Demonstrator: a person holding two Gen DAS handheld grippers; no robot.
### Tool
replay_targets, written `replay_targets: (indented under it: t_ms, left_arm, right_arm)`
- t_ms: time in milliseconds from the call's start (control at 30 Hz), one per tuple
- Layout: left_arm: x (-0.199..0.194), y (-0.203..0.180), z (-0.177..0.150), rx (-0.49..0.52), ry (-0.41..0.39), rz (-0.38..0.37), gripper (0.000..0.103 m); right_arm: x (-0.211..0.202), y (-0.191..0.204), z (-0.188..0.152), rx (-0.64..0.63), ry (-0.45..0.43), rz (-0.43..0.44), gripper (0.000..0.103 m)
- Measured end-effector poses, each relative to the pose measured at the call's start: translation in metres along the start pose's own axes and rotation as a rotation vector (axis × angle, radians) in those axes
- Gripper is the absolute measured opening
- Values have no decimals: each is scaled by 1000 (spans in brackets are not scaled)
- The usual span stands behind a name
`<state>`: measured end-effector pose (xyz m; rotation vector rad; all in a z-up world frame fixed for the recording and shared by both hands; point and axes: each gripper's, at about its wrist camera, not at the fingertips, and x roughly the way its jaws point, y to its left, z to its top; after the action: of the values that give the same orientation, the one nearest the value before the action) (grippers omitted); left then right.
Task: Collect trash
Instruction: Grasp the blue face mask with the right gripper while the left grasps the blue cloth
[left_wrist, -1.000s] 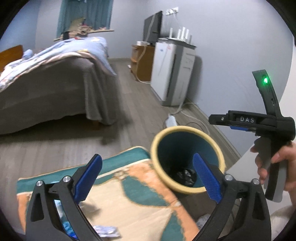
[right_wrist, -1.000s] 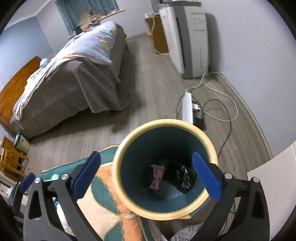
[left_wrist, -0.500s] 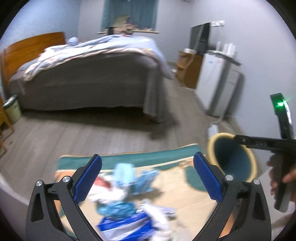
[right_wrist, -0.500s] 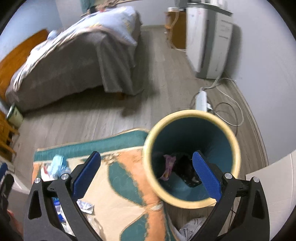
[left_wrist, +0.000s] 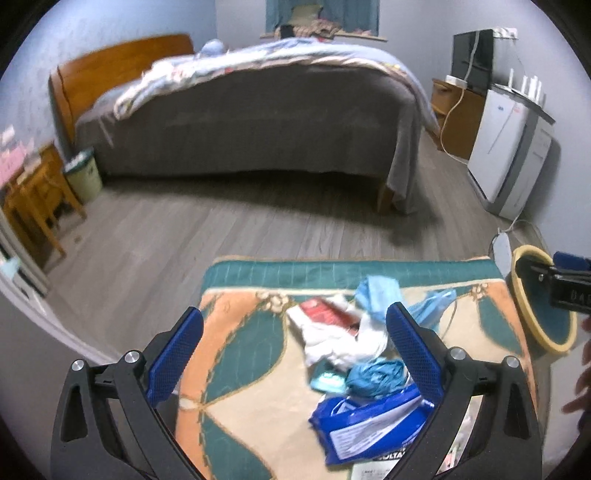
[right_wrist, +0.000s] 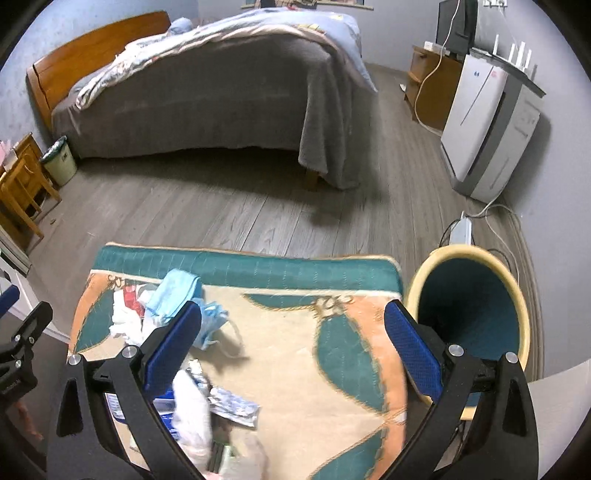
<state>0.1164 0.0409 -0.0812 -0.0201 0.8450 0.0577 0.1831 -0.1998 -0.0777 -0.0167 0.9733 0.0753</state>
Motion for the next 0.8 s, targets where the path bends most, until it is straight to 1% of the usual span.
replay_targets:
  t_ms: [33,100,167,233,267,333,400,433,500,533,633,700,733,767,800]
  left_arm:
    - [4,6,-1,-19,18,-5,98]
    - [9,16,-6,-51,29,4,98]
    - [9,22,-9,-59,-9,5,98]
    - [11,24,-10,-48,-11,21,98]
    - [14,22,-10,-28,14,20,98]
    - [19,21,-10,-3,41,36,98]
    - [22,20,-11,9,47,49,98]
    - [23,20,-11,9,45,34,98]
    - [28,21,-12,1,52,-3,98]
    - [30,21,-13,2,53,-2,98]
    - [36,19,-15,23,56,-34,98]
    - [43,15,-16,49,70,-18,98]
    - [45,13,-17,56,77,-21,98]
    - [48,12,-18,66,82,-20,98]
    - [51,11,-19,74,86,-15,98]
  right_arm:
    - [2,5,0,-1,6,3,97]
    - [5,11,-1,1,23,-6,97]
    - [8,17,0,1,30,22,97]
    - [11,24,-1,-23,31,8,97]
    - [14,27,-2,-38,32,-2,97]
    - [20,31,-3,-50,41,31,97]
    - [24,32,-3,-40,44,32,97]
    - [25,33,-3,-35,47,30,97]
    - [31,35,-4,-25,59,54,97]
    - [34,35,-4,-22,65,55,97]
    - [48,36,-5,-17,95,70,97]
    - [58,40,-6,-42,116,66,96]
    - [63,43,-8,-61,125,59,94]
    - [68,47,-9,-84,135,53,89]
    - [74,51,-10,-102,146,51,86]
